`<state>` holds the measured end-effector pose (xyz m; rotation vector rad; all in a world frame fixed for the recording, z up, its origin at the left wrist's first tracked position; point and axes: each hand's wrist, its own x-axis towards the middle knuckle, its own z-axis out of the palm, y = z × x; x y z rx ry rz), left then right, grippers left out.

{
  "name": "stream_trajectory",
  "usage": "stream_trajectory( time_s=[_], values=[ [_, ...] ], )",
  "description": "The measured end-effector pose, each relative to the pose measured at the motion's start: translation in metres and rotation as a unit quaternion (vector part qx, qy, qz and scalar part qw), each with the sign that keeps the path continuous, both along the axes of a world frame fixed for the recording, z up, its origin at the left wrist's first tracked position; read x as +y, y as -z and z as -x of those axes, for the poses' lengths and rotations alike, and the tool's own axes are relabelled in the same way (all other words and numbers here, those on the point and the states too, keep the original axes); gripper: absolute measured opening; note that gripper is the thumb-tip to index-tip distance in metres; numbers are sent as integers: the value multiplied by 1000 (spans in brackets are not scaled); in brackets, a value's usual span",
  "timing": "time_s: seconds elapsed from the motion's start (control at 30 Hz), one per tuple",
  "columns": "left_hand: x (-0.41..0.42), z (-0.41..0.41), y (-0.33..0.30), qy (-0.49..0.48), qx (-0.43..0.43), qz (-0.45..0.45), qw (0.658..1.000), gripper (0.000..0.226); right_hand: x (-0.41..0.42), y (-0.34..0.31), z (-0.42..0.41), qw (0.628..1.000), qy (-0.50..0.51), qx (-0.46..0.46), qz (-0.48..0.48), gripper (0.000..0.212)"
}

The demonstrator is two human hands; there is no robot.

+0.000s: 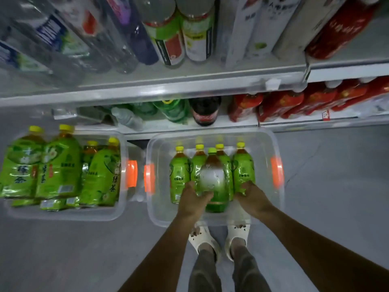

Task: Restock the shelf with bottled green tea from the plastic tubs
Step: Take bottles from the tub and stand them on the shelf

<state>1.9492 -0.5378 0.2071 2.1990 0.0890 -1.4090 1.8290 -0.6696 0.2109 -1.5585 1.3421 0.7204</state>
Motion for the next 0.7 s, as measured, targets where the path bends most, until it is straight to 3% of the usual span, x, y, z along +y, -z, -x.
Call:
stream_trajectory(
  time_s=[0.17, 0.27, 0.47, 0.57, 0.7],
  values=[
    [-30, 17, 44, 8, -54, 8, 998, 135, -21, 48, 5, 998, 40, 23, 42, 58],
    [-41, 26, 54, 28, -72, 6, 997, 148, -27, 64, 4, 997, 39, 35, 52, 62],
    [-31, 22, 73, -5, -85, 29, 996, 130, -21, 81, -3, 996, 42, 36, 67, 67],
    [-21, 9, 75, -68, -28, 64, 995, 87, -16, 86, -2, 996, 19, 29, 79, 63],
    [-18, -2, 68, -136, 39, 96, 985, 69, -14, 86, -4, 996, 16, 14, 89, 60]
  ],
)
